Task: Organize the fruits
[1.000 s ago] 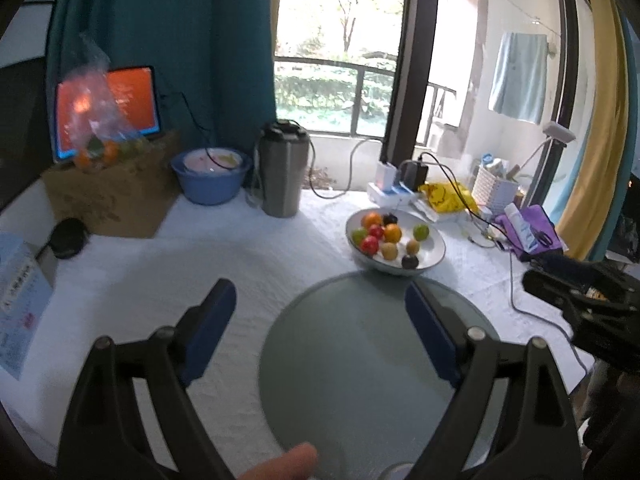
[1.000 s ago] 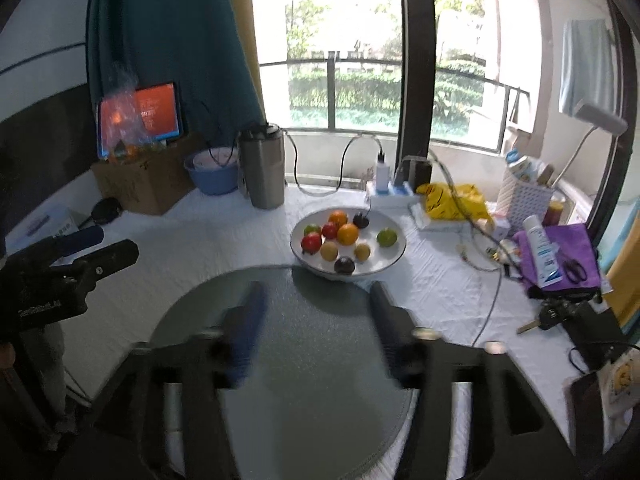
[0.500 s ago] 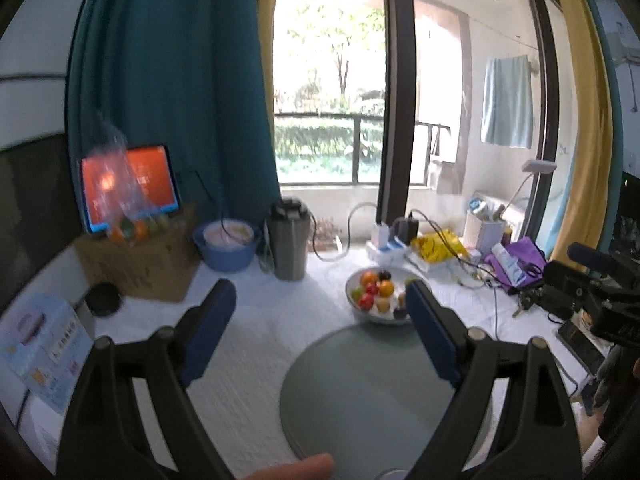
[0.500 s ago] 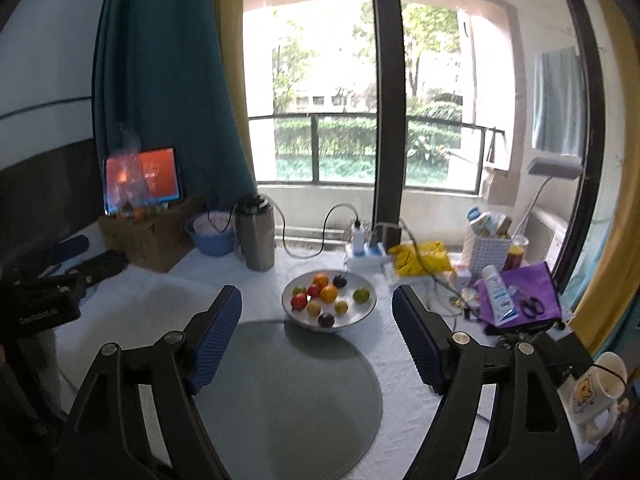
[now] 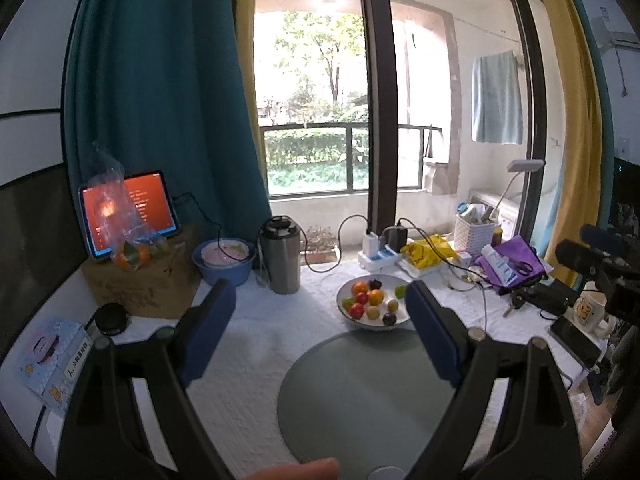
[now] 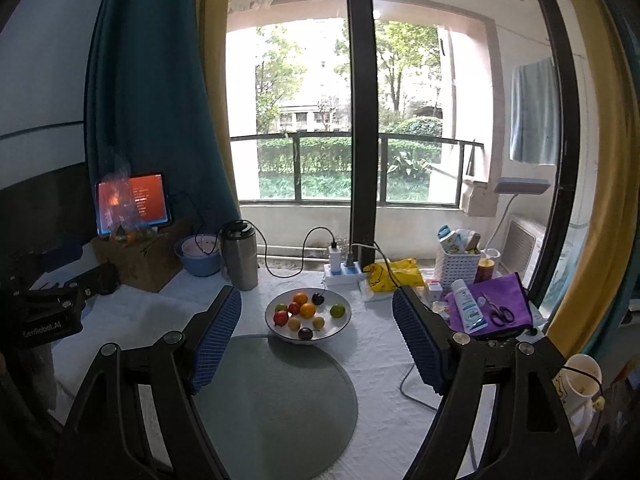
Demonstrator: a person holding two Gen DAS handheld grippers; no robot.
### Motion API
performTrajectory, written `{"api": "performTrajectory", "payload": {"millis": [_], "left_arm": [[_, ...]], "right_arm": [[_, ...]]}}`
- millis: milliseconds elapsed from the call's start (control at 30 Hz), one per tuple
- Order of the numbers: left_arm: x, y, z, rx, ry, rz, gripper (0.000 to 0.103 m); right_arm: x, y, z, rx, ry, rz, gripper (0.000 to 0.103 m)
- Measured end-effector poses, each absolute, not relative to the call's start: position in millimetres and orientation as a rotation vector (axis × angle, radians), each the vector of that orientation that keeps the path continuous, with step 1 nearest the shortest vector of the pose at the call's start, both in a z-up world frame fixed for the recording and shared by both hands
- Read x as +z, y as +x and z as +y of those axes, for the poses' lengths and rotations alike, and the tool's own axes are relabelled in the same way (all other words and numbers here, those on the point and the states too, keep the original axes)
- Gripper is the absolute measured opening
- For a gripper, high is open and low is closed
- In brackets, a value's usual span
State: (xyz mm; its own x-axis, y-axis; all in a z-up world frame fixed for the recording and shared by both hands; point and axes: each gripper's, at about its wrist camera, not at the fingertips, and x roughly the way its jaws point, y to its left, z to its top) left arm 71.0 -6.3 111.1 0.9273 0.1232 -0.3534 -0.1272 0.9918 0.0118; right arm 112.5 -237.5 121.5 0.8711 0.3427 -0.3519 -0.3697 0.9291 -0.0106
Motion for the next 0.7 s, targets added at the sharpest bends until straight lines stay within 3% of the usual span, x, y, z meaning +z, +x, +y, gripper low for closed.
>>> {"api": "performTrajectory", "payload": {"millis": [700], "left_arm": [[109.2, 63.7, -11.9, 0.105, -0.034, 0.359, 0.088]], "right_arm": [[124.5, 105.5, -235.6, 0.367, -0.114, 0.354, 0.081]]}}
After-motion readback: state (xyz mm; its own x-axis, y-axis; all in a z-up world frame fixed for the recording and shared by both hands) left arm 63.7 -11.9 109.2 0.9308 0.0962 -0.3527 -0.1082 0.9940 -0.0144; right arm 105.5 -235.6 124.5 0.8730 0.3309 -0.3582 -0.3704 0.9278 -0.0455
